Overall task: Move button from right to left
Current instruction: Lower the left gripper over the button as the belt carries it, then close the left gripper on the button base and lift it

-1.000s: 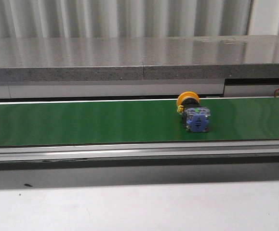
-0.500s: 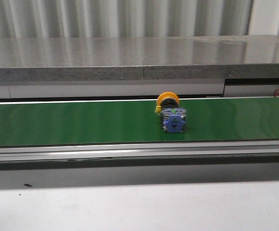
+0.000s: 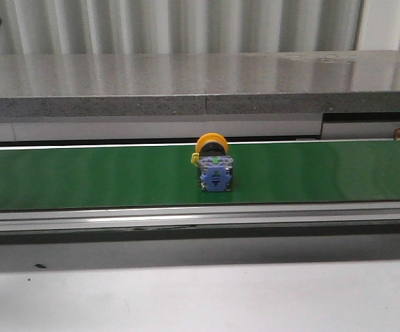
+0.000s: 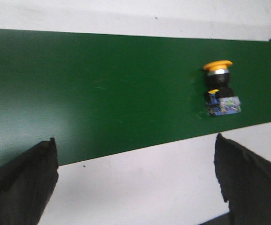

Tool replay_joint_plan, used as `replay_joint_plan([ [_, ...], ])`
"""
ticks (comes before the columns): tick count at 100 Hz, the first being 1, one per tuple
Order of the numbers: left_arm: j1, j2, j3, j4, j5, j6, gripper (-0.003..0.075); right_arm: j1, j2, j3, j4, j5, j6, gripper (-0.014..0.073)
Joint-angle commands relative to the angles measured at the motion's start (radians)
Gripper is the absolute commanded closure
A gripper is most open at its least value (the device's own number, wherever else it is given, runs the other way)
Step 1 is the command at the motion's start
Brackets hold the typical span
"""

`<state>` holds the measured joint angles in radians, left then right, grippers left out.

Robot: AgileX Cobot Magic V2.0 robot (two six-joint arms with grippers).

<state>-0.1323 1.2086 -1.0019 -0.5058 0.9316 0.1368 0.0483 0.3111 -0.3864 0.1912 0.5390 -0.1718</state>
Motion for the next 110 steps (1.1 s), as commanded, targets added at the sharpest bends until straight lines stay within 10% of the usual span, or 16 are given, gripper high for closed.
replay_joint_plan([
  [1,-0.057,0.040,-0.086,-0.032,0.019,-0.039,0.0084,-0.002,0.003,-0.024,-0.002,-0.079,-0.012,0.0662],
  [38,-0.266,0.302,-0.354,0.208,0.156,-0.347,0.0084,-0.002,0.003,-0.024,-0.002,-0.079,-0.012,0.0662],
  [110,-0.363,0.570,-0.512,0.319,0.163,-0.482,0.0084,-0.002,0.003,-0.024,-0.002,-0.079,-0.012,0.0662],
])
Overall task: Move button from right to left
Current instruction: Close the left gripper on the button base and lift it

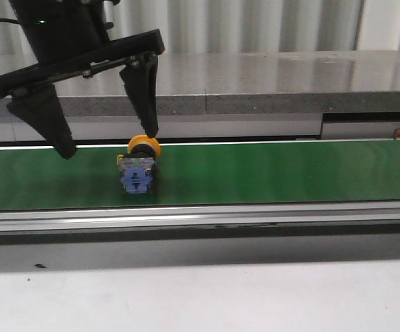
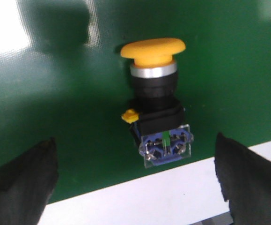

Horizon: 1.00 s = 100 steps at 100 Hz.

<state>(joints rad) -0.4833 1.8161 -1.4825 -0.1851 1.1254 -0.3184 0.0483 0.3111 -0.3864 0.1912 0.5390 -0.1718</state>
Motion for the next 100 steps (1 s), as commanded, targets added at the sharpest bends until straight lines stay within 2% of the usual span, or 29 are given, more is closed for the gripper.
replay_joint_plan([
  [1,-0.012,-0.038,-0.031,-0.001,-0.033,-0.027,0.0084,-0.002,0.003,-0.024,-0.002,-0.079,-0.012,0.0662],
  [16,-0.012,-0.008,-0.032,0.014,-0.034,-0.039,0.0084,-0.002,0.003,-0.024,-0.002,-0.079,-0.012,0.0662],
  [33,-0.012,0.004,-0.032,0.115,-0.030,-0.092,0.0085,-0.002,0.003,-0.024,-0.002,-0.079,-0.012,0.0662],
  [43,-0.012,0.004,-0.032,0.162,-0.023,-0.103,0.0123,-0.002,0.003,-0.024,-0.002,-0.079,-0.012,0.0662],
  [52,-0.012,0.008,-0.032,0.166,-0.017,-0.105,0.0211,-0.002,0.003,-0.024,-0.002,-0.079,-0.012,0.0662],
  [69,-0.012,0.042,-0.032,0.164,0.041,-0.105,0.0459,-0.002,0.003,-0.024,-0.002,-0.079,-0.012,0.0662],
  [81,-0.012,0.056,-0.032,0.164,0.054,-0.105,0.0599,-0.002,0.003,-0.024,-0.002,-0.079,-0.012,0.0662],
  [90,-0.012,0.054,-0.043,0.164,0.050,-0.105,0.0640,-0.002,0.003,-0.024,-0.002,-0.079,-0.012,0.0662],
  [100,-0.012,0.038,-0.073,0.177,0.061,-0.105,0.0640,-0.002,0.003,-0.024,-0.002,-0.079,-0.012,0.0662],
])
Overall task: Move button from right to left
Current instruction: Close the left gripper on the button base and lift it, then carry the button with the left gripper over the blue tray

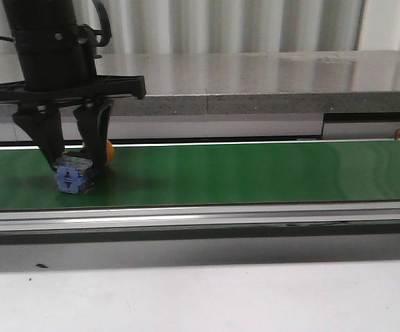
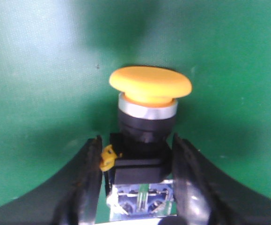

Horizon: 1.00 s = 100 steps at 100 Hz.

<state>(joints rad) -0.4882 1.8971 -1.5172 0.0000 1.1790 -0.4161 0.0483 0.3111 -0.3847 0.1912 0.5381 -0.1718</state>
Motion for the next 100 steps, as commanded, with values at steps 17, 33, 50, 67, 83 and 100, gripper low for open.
replay_joint_plan([
  [17,0.013,-0.095,-0.112,0.014,0.028,0.006,0.0640,-0.002,0.003,-0.025,-0.002,-0.079,-0.012,0.0662],
  [33,0.079,-0.141,-0.140,0.017,0.047,0.031,0.0640,-0.002,0.003,-0.025,-0.002,-0.079,-0.012,0.0662],
  [50,0.194,-0.171,-0.140,0.013,0.084,0.109,0.0640,-0.002,0.003,-0.025,-0.002,-0.079,-0.012,0.0662],
  [67,0.314,-0.189,-0.140,0.000,0.084,0.203,0.0640,-0.002,0.003,-0.025,-0.002,-0.079,-0.012,0.0662],
  [83,0.439,-0.189,-0.138,-0.013,0.086,0.314,0.0640,-0.002,0.003,-0.025,-0.002,-0.079,-0.012,0.0662],
  [100,0.581,-0.189,-0.136,-0.013,0.086,0.429,0.0640,-0.002,0.003,-0.025,-0.002,-0.079,-0.012,0.0662],
])
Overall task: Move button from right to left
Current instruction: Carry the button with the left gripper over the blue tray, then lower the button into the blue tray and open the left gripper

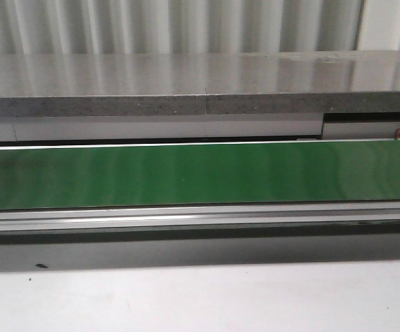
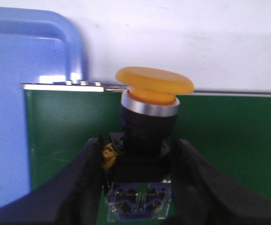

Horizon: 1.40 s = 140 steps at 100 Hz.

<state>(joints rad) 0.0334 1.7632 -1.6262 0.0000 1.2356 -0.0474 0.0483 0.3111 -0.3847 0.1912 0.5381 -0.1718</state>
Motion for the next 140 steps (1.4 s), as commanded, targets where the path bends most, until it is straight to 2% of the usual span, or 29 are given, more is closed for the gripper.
replay_joint_plan([
  [1,0.065,-0.055,-0.026,-0.013,0.030,0.064,0.0640,-0.002,0.003,-0.025,-0.002,-0.079,-0.012,0.0662],
  [14,0.172,-0.051,-0.026,-0.010,0.030,0.146,0.0640,-0.002,0.003,-0.025,-0.002,-0.079,-0.012,0.0662],
  [25,0.243,-0.039,-0.025,-0.008,0.030,0.155,0.0640,-0.002,0.003,-0.025,-0.002,-0.079,-0.012,0.0662],
  [46,0.338,0.038,-0.025,-0.008,0.022,0.206,0.0640,-0.002,0.003,-0.025,-0.002,-0.079,-0.012,0.0662],
  [62,0.380,0.137,-0.025,-0.010,0.022,0.215,0.0640,-0.002,0.003,-0.025,-0.002,-0.079,-0.012,0.0662],
  [86,0.382,0.253,-0.025,-0.006,0.010,0.265,0.0629,-0.002,0.003,-0.025,-0.002,-0.079,-0.012,0.0662],
  [95,0.382,0.272,-0.025,-0.008,0.006,0.265,0.0556,-0.002,0.003,-0.025,-0.002,-0.079,-0.012,0.0662],
  [110,0.382,0.277,-0.025,-0.008,0.006,0.265,0.0278,-0.002,0.003,-0.025,-0.002,-0.079,-0.012,0.0662],
  [115,0.382,0.277,-0.025,-0.008,0.002,0.265,0.0227,-0.002,0.003,-0.025,-0.002,-0.079,-0.012,0.0662],
  [128,0.382,0.270,-0.027,-0.010,-0.002,0.265,0.0228,-0.002,0.003,-0.025,-0.002,-0.079,-0.012,0.0662],
  [140,0.382,0.241,-0.031,-0.025,-0.026,0.265,0.0286,-0.002,0.003,-0.025,-0.002,-0.079,-0.012,0.0662],
])
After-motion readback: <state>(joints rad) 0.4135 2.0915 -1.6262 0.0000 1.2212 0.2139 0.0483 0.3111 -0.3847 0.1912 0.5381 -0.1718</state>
